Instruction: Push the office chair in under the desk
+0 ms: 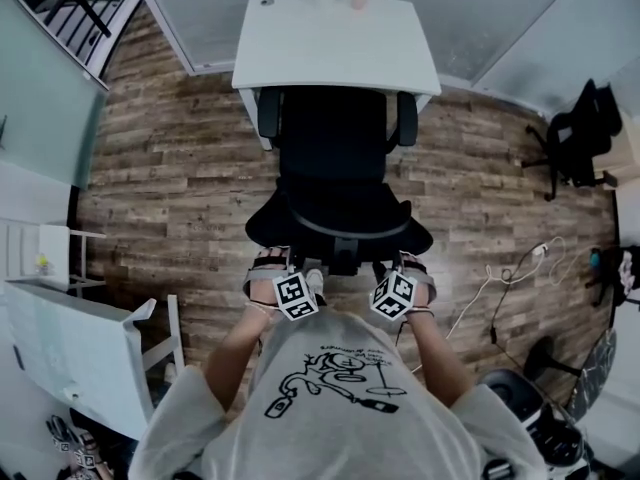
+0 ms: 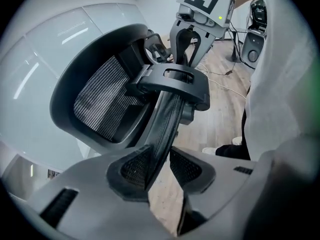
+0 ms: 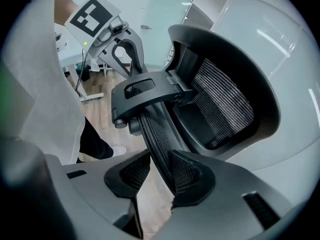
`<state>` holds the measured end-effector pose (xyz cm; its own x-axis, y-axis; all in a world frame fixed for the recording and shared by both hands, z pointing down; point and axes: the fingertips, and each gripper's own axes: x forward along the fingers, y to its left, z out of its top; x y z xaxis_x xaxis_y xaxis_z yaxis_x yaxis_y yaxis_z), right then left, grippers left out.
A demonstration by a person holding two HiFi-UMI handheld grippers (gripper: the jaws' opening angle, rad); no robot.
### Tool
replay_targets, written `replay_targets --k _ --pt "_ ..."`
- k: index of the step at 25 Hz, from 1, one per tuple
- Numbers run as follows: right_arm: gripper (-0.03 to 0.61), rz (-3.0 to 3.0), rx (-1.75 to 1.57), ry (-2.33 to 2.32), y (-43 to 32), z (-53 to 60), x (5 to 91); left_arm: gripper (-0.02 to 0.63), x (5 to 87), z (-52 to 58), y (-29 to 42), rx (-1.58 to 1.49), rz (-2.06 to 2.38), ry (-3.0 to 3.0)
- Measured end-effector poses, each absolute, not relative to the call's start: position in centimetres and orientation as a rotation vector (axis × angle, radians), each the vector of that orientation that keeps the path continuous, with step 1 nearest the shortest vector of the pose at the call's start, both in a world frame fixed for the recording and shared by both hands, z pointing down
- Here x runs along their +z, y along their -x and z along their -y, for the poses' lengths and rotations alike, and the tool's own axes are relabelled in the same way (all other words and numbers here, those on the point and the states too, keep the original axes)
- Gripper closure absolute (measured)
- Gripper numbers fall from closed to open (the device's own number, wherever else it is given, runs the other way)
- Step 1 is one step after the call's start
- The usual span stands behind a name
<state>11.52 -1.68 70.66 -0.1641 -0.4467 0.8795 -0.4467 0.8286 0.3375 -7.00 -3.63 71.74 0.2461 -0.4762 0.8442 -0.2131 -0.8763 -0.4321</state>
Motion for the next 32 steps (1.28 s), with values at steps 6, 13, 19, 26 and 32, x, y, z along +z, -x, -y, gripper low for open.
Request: replay_targets --k 6,13,19,26,32 --pt "0.430 1.767 0.015 -0.726 -11.7 3.8 70.7 0.492 71.6 5.7 6.9 -1.660 -0.614 2.271" --pt "0.426 1.745 0.043 -0.742 -11.9 6.2 70.6 0.494 71.5 8.0 6.7 -1.669 -0.594 2.264" --pt "0.425 1.759 0.029 -0.745 -11.8 8.0 70.7 0.493 71.6 9.7 6.8 -1.686 -0.621 2.259" --pt "0.422 1.782 0.025 -0.738 -11.8 10.1 70.5 0.492 71.5 11.6 6.8 -1.702 -0.609 2.249" --pt "0.420 1.785 0.037 -0.745 -11.7 11.3 70.4 0.492 71.3 12.7 6.9 -1.713 -0.596 2.254"
